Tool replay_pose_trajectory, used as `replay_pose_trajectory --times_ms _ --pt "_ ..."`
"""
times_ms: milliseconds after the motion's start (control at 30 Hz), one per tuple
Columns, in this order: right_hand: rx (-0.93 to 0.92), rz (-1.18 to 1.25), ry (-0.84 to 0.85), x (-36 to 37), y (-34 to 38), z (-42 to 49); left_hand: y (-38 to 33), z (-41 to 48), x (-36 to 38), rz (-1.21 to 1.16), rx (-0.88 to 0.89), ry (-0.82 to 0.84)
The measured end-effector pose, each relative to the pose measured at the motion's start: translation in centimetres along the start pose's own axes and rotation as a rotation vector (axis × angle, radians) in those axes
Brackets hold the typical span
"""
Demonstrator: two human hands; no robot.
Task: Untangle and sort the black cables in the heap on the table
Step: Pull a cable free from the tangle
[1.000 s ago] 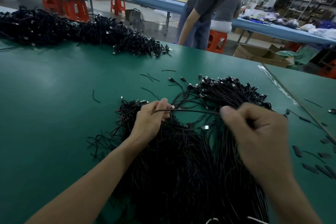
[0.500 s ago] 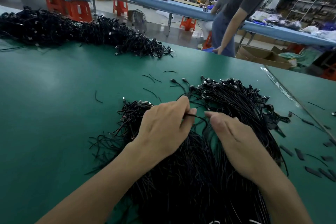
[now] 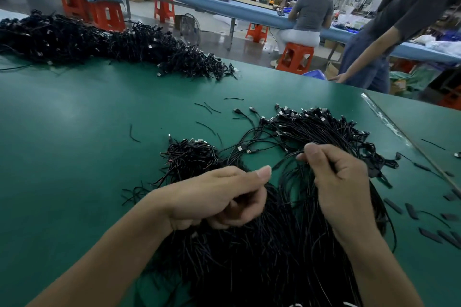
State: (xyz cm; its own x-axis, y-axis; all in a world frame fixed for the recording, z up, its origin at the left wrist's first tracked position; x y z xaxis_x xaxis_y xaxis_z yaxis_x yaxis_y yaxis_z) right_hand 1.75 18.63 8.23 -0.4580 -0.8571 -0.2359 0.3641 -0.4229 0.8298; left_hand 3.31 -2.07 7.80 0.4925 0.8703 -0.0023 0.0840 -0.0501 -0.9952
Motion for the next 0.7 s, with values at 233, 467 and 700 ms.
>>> replay_pose_trajectory --times_ms 233,467,700 --pt "-0.002 -0.148 0.593 1.7 0.3 -2.5 -0.9 1.1 0.7 -0.717 0.152 -0.292" --pt "-0.138 -0.209 0.749 1.9 2.7 -3.6 1.7 2.2 0.8 -0.156 0.411 -0.743" --pt "-0.258 -0.108 0.337 0.7 3.3 -0.7 2.0 0.4 1.5 0.099 0.058 -0.326"
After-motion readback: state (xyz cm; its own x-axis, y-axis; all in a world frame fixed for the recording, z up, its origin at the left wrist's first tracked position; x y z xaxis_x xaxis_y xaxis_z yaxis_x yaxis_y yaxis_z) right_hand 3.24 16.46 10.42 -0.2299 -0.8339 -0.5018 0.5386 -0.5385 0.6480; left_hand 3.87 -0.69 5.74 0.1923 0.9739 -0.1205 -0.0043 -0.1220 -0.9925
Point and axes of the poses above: each hand's wrist, its own z-axis towards the middle knuckle, its own x-axis out of the palm, y = z × x, the point moved 1 cm from there along z, towards the middle knuckle, and after that the axes turned 15 degrees about -y, right-handed, at the moved point
